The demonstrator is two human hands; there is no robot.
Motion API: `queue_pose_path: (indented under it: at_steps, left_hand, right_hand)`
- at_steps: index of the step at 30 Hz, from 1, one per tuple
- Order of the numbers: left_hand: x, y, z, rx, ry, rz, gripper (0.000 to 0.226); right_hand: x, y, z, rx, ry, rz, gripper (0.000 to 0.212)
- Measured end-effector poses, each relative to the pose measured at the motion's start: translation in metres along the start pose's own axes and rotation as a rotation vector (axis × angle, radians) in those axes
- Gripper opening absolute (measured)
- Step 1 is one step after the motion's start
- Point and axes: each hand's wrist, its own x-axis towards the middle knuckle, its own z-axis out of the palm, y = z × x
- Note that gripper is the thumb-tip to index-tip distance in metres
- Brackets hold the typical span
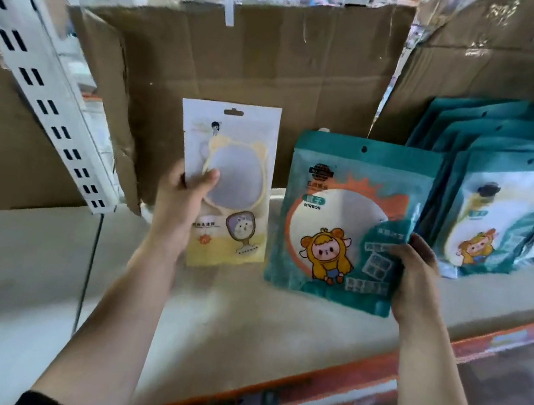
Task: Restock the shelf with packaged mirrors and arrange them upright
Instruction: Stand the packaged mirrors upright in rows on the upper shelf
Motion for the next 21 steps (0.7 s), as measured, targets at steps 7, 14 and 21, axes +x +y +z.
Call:
queue_pose_path:
  at_steps: [7, 14, 21]
  left_hand:
    - [0.018, -0.004, 0.023, 0.008, 0.095, 0.079, 0.011]
    - [0.039, -0.016, 0.032, 0.139, 0.17, 0.212, 0.008]
    - [0.03, -0.036, 0.035, 0.171, 0.191, 0.18, 0.06]
  right_hand:
    - [0.049, -0.012, -0.001, -0.076, -0.16, -0.008, 0.024]
    - [0.077, -0.011, 0.0, -0.151, -0.29, 0.004, 0.022]
    - [0.085, -0.009, -0.009, -0.163, -0.344, 0.046, 0.022]
